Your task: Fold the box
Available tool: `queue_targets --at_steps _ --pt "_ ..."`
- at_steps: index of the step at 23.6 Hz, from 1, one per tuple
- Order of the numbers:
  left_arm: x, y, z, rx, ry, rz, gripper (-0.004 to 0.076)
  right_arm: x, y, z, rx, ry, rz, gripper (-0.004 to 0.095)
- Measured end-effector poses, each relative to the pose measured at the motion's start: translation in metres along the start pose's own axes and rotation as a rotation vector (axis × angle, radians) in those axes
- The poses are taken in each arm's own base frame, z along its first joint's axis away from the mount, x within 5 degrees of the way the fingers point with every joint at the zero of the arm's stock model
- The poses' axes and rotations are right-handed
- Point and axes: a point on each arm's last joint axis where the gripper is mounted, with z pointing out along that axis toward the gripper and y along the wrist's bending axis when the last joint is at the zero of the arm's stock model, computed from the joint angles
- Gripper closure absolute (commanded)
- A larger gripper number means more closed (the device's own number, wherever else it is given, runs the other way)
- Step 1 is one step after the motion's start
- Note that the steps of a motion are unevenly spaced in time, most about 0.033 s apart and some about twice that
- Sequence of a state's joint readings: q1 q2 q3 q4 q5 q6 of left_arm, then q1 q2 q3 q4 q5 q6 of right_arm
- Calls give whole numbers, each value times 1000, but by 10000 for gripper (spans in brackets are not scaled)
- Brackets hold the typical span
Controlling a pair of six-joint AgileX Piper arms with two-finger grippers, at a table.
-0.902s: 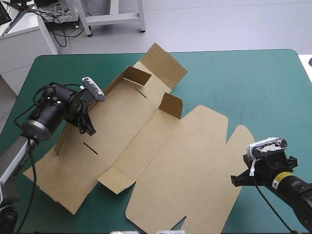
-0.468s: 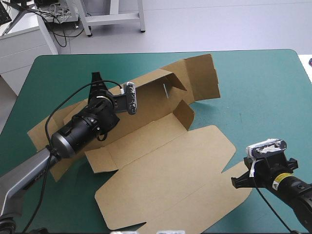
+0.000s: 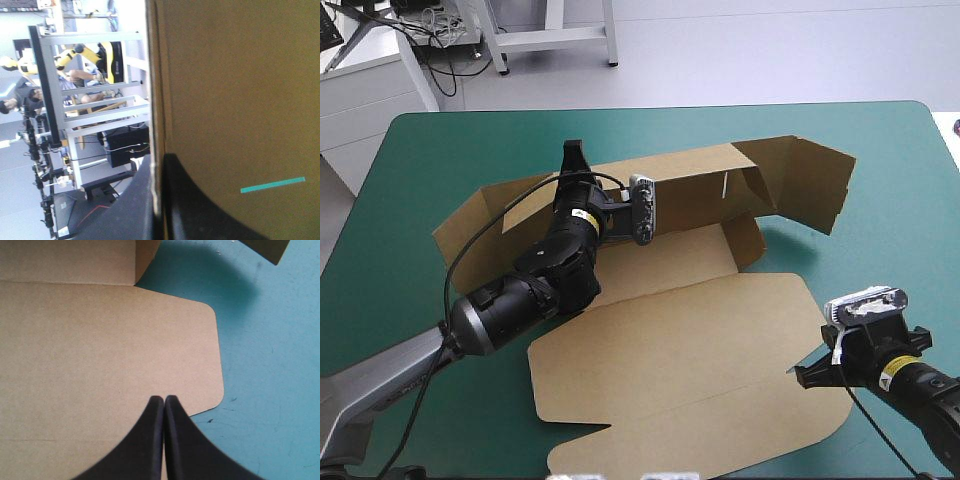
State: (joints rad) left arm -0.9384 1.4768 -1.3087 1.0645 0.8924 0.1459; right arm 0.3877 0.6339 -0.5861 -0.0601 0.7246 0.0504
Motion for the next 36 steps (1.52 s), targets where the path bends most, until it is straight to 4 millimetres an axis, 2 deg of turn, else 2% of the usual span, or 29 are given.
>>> queue_targets --at_steps 4,7,12,21,28,36 --pt "-5 3 -3 -50 -33 -21 734 1 0 0 1 12 0 928" --pt "-5 -2 0 -47 -43 -8 734 1 0 0 1 13 0 928" --pt "-8 -27 9 -50 -128 72 734 1 0 0 1 13 0 928" --pt "-16 -26 9 -150 -242 22 734 1 0 0 1 13 0 928" --pt "-9 -55 18 -160 -261 81 734 1 0 0 1 13 0 928" --pt "-7 -56 18 -173 -248 67 734 1 0 0 1 13 8 928"
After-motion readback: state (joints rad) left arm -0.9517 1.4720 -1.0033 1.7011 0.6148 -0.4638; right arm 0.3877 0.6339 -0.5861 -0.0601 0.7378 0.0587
